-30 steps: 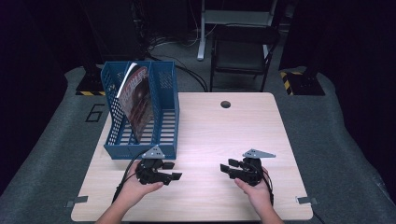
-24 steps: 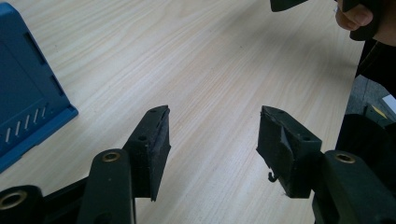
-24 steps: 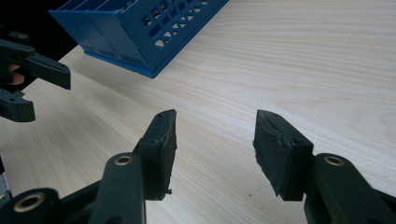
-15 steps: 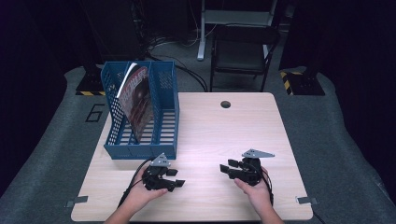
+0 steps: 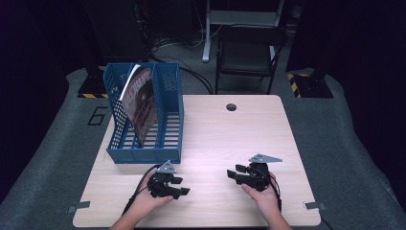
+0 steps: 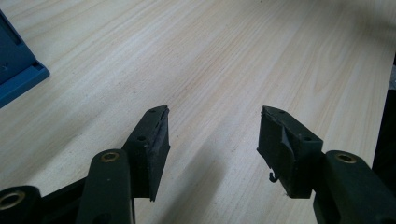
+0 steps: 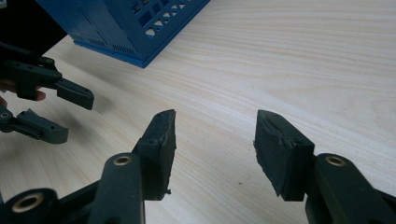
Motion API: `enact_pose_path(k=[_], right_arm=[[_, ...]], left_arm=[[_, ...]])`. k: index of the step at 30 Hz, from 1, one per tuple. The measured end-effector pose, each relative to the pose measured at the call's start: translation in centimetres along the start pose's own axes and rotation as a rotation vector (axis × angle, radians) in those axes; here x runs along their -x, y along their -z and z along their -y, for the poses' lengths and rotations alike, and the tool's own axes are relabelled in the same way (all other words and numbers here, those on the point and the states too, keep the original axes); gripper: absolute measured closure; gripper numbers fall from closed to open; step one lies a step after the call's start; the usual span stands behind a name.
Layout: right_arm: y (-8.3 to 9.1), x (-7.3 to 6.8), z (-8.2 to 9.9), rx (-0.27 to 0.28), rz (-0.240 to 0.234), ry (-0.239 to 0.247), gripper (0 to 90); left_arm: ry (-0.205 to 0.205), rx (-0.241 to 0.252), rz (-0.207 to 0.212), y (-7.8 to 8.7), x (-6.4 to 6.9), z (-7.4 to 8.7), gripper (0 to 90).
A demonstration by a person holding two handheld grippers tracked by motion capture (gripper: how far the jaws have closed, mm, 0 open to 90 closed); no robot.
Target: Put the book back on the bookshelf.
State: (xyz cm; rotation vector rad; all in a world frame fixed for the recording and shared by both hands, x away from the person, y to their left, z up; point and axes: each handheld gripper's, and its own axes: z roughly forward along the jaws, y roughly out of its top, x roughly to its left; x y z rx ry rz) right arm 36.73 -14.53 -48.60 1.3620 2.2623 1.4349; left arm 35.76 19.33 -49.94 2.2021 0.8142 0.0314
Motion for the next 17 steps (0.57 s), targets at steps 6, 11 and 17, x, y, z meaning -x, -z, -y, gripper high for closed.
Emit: enact_pose_path(k=[6,11,17], right_arm=[[-0.03,0.17,0.25,-0.016,0.022,0.016,48.1],[0.21,0.19,0.52,-0.027,0.033,0.019,48.0],[0.44,0.3,0.68,-0.03,0.04,0.016,48.0]], left_arm=[[-0.018,-0.007,-0.004,-0.17,0.18,-0.27,42.6],[-0.015,-0.028,0.012,-0.55,0.38,-0.41,41.8],[-0.026,-0.033,0.018,-0.61,0.54,-0.63,41.8]])
